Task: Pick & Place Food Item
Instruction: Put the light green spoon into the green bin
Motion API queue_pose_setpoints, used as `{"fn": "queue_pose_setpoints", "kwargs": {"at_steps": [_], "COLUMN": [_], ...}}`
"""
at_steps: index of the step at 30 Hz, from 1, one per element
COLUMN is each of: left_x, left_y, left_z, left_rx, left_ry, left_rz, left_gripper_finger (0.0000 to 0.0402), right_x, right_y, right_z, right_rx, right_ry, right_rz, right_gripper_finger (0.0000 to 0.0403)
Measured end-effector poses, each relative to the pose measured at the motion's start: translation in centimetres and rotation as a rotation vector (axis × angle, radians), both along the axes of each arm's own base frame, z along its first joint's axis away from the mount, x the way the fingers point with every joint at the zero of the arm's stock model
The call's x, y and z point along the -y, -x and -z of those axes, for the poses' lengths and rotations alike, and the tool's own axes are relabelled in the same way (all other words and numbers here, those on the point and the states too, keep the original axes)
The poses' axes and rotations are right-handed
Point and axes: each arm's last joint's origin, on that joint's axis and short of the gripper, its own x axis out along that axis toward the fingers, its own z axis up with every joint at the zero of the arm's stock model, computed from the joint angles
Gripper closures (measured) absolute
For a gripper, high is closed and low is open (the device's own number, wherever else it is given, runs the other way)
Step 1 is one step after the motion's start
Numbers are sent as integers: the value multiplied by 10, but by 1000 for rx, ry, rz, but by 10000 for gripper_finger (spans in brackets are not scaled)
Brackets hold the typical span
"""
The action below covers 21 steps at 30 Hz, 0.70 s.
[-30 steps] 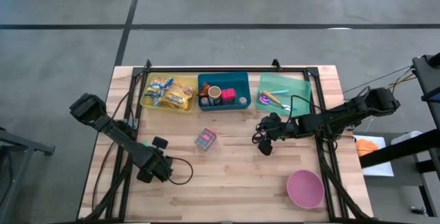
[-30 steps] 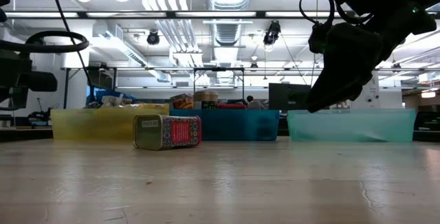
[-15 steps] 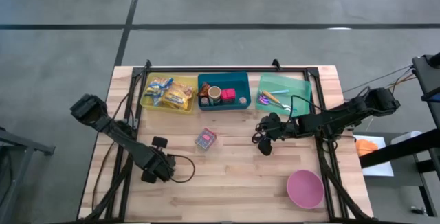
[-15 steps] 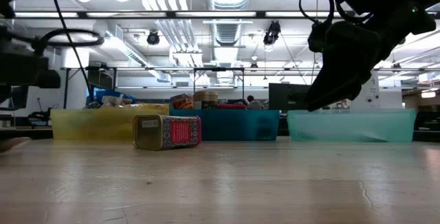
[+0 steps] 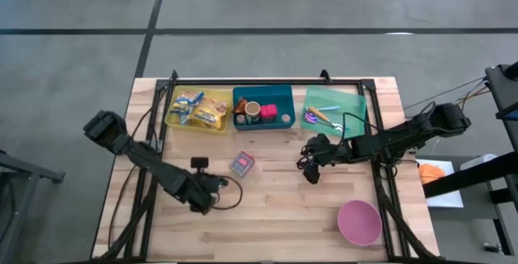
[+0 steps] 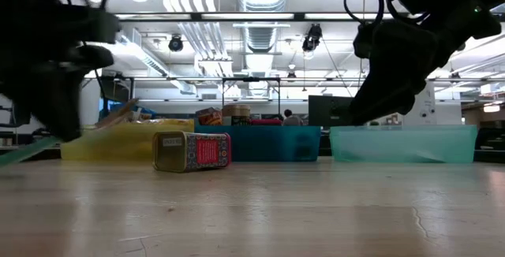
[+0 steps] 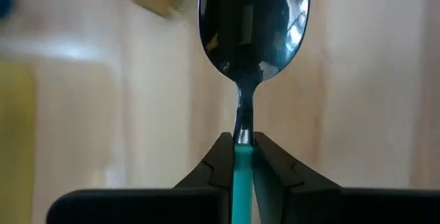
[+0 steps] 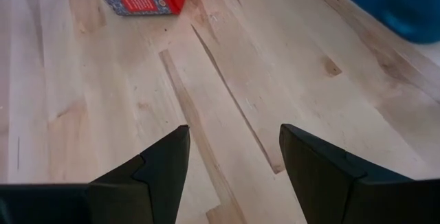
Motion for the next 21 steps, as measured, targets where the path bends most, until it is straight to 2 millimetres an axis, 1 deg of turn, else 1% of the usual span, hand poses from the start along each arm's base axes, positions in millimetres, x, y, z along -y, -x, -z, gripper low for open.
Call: {"fn": "queue_pose_setpoints", "kwargs": {"at_steps": [5, 8, 11, 15, 18, 21], "left_x": [-7, -6, -5, -4, -3, -1], "left_y": [-15, -27, -36, -42, -44, -51], "left_z": [-5, -10, -16, -25, -31, -37], "left_rx": [153, 261, 358, 446, 500, 593], "left_ry": [-6, 22, 48, 80, 104, 125], "left_rz": [-58, -32, 0, 8, -1, -27], "left_gripper_finger": [372, 372, 372, 372, 372, 372], "right_x": [-3, -8, -16, -28, -36, -45], "right_y": [-1, -3, -8, -21, -34, -49], "right_z": [-1, -4, -7, -9, -11, -10], "right_rx": [22, 62, 135, 254, 355, 430], "right_ry": [-5, -2, 32, 98, 157, 202], "right_rz": [-12, -41, -108, -206, -267, -309], "right_gripper_finger": [178, 178, 178, 178, 178, 178]}}
